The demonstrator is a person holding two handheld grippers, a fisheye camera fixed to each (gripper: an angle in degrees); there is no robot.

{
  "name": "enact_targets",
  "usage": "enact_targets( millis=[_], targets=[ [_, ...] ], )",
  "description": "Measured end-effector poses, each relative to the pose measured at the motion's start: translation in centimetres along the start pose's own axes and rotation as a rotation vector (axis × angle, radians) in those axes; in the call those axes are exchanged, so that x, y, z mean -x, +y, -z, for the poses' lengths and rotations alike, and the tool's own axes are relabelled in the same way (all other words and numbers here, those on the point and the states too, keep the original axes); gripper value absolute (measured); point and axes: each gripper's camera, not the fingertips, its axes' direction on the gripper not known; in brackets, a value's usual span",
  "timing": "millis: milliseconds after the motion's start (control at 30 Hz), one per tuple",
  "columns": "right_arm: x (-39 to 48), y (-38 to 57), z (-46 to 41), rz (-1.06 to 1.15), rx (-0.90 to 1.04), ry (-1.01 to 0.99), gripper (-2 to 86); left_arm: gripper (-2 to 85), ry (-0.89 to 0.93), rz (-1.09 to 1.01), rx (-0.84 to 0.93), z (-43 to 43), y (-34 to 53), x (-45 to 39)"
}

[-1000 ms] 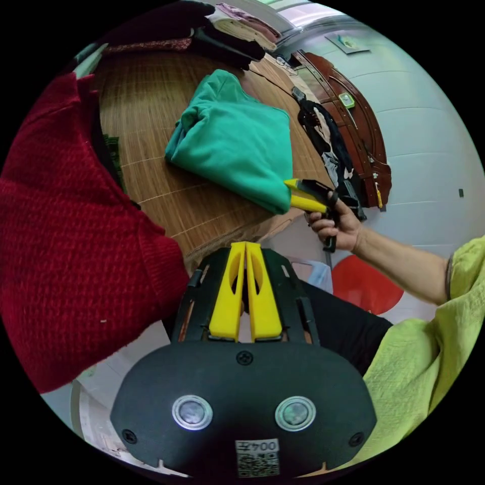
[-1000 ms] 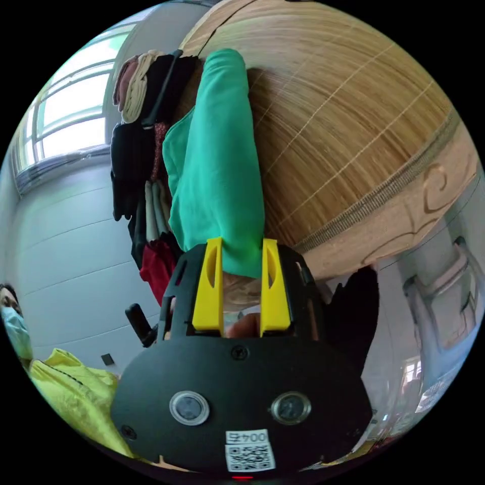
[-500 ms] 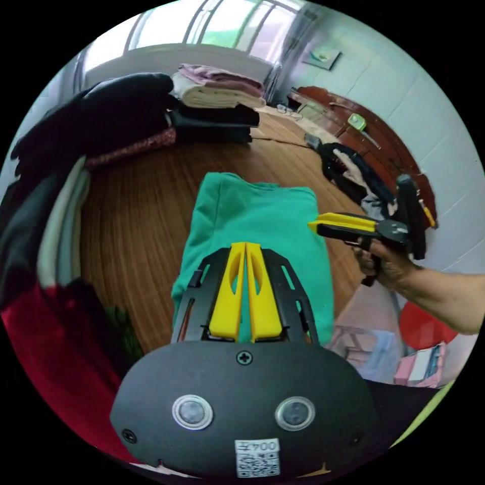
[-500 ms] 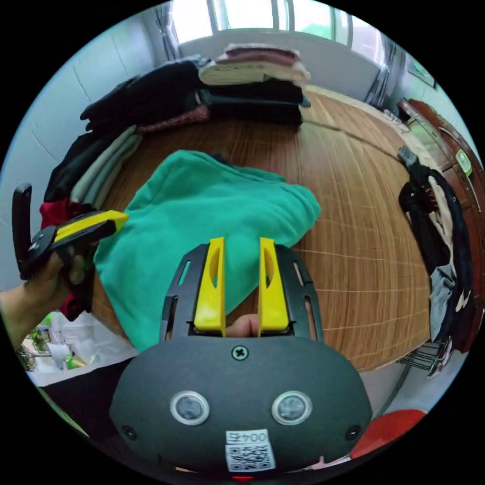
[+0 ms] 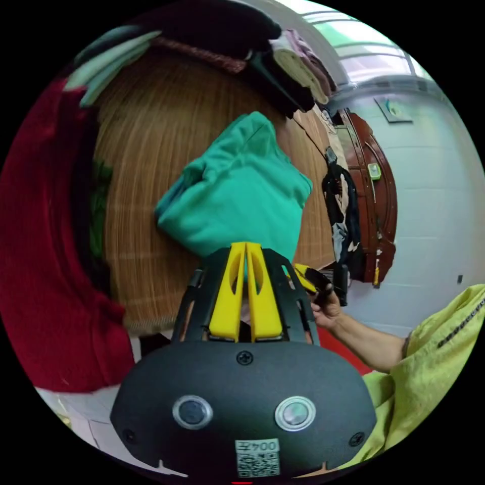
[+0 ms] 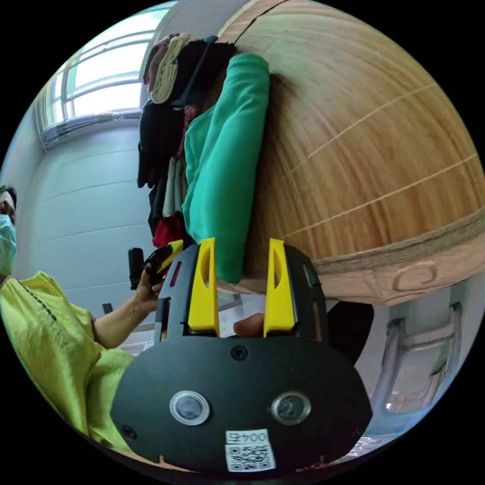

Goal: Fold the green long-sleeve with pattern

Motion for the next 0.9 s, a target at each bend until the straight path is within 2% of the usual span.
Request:
enact_targets(
  millis=[167, 333, 533, 700, 900],
  targets=[
    [-1.0, -2.4, -2.8, -0.022, 0.062, -0.201, 16.7, 14.7, 0.098, 0.065, 0.016, -0.2, 4.5, -0.3],
    [-1.0, -4.7, -4.3, -0.076, 0.111, -0.152, 11.7, 22.6, 0.142, 0.025, 0.054, -1.2, 3.5, -1.4],
    [1.2, -5.9, -3.1, -0.285, 0.114, -0.183, 9.4, 28.7, 0.257, 0.082, 0.043, -1.4, 2.8, -1.8],
    [4.2, -6.5, -1.6, -0.419, 0.081, -0.279, 9.4, 32.7, 0.428, 0.153, 0.011, -2.7, 1.8, -2.8],
    [6.9, -6.7, -1.7, -0.408, 0.102, -0.291, 9.6, 35.4, 0.724, 0.279, -0.139, -5.6, -1.7, -4.2]
  ],
)
